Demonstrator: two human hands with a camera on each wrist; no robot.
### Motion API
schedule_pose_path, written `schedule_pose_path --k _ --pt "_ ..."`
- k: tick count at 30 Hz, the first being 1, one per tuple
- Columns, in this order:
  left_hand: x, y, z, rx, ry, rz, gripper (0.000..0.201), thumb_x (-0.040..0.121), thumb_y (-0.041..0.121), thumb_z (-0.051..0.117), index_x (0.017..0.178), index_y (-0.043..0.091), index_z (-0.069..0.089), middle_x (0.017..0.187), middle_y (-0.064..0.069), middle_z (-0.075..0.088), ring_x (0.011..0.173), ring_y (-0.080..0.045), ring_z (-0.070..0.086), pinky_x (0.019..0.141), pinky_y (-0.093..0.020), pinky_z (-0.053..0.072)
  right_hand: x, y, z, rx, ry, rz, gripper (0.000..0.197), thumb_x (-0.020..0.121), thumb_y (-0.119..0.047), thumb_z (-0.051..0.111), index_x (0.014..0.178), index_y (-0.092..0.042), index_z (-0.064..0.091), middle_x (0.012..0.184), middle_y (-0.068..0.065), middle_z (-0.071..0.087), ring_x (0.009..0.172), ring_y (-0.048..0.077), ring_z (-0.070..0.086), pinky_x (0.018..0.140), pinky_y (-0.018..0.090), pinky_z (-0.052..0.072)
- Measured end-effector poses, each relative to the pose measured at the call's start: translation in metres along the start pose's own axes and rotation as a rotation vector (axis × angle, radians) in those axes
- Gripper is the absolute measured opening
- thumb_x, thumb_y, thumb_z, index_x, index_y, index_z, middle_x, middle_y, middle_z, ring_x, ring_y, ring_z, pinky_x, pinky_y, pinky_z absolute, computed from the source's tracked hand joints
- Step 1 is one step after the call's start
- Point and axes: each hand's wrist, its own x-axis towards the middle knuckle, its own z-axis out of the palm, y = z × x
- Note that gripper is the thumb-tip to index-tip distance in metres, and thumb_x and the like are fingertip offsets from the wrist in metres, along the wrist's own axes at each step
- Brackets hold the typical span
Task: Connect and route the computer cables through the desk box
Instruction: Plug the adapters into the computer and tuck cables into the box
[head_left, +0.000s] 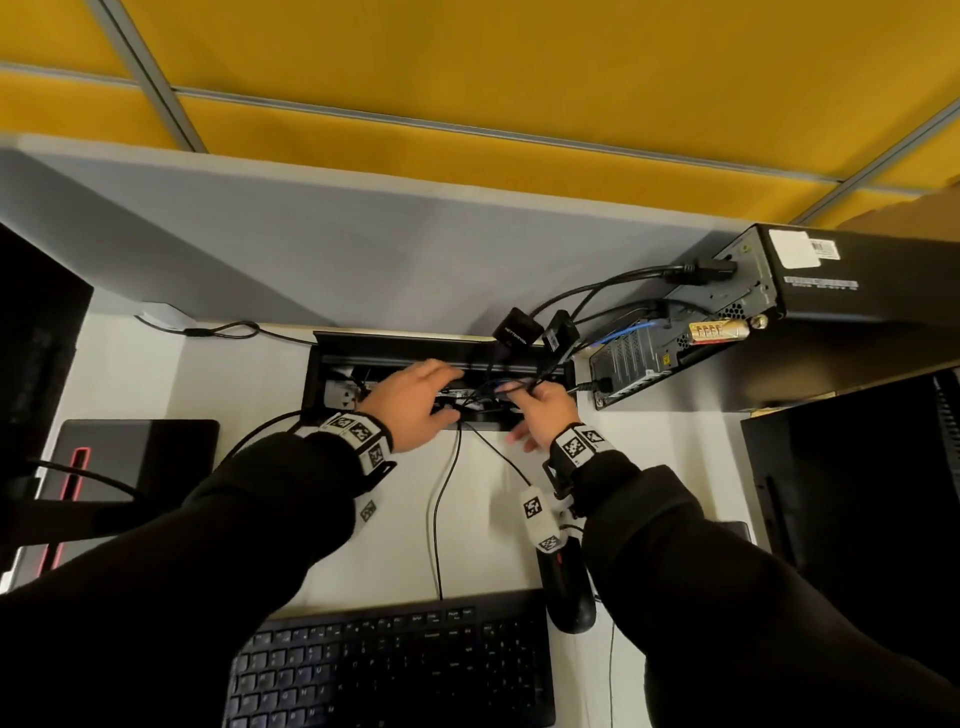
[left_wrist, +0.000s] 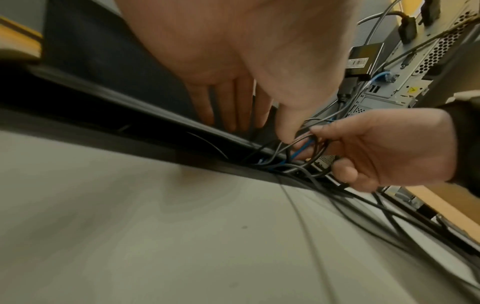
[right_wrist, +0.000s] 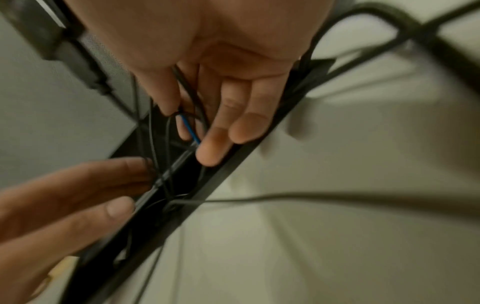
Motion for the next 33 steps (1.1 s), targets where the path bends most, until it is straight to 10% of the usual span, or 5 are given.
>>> schedule_pose_path --k 5,10,20,28,33 --pt "0.02 0.024 0.022 -0.076 -0.205 -0.088 0.078 0.092 0.055 0.06 0.159 0.039 0.022 0.161 0.003 0.039 0.14 -0.026 0.047 0.111 -0.052 0.043 0.003 0.004 -0.018 -0.277 -0.115 0.029 0.035 0.099 -0.052 0.052 0.117 -0.025 0.065 0.121 -0.001 0.066 0.066 0.024 0.075 0.042 0.028 0.048" --pt "0.038 0.029 0.031 -0.069 -0.244 -0.135 0.038 0.097 0.05 0.053 0.128 0.031 0.064 0.119 -0.002 0.068 0.113 -0.026 0.062 0.092 -0.037 0.048 0.007 0.001 -0.021 -0.167 -0.176 0.049 0.03 0.099 -0.034 0.059 0.123 -0.017 0.063 0.118 0.008 0.068 0.06 0.023 0.069 0.042 0.029 0.048" --pt "0.047 0.028 0.038 -0.561 -0.088 -0.26 0.043 0.075 0.017 0.088 0.113 0.03 0.075 0.1 0.013 0.077 0.094 -0.003 0.072 0.098 -0.036 0.056 0.014 0.008 -0.018 -0.393 -0.167 0.047 0.023 0.103 -0.023 0.053 0.123 -0.017 0.062 0.096 0.005 0.073 0.072 0.02 0.076 0.061 0.036 0.062" --pt "0.045 0.043 0.048 -0.326 0.022 -0.317 0.03 0.088 0.034 0.074 0.118 0.035 0.072 0.102 0.009 0.075 0.106 -0.018 0.066 0.095 -0.038 0.054 0.023 0.014 -0.005 -0.489 0.015 -0.008 0.027 0.085 -0.032 0.079 0.109 -0.021 0.071 0.085 -0.002 0.074 0.069 0.019 0.074 0.076 0.04 0.063" --pt "0.042 0.04 0.041 -0.234 0.015 -0.298 0.02 0.096 0.029 0.067 0.113 0.021 0.073 0.096 0.0 0.072 0.087 -0.018 0.066 0.075 -0.029 0.051 0.018 0.012 -0.011 -0.334 -0.035 -0.007 0.013 0.094 -0.026 0.07 0.107 -0.022 0.073 0.085 -0.003 0.073 0.063 0.014 0.074 0.05 0.021 0.055"
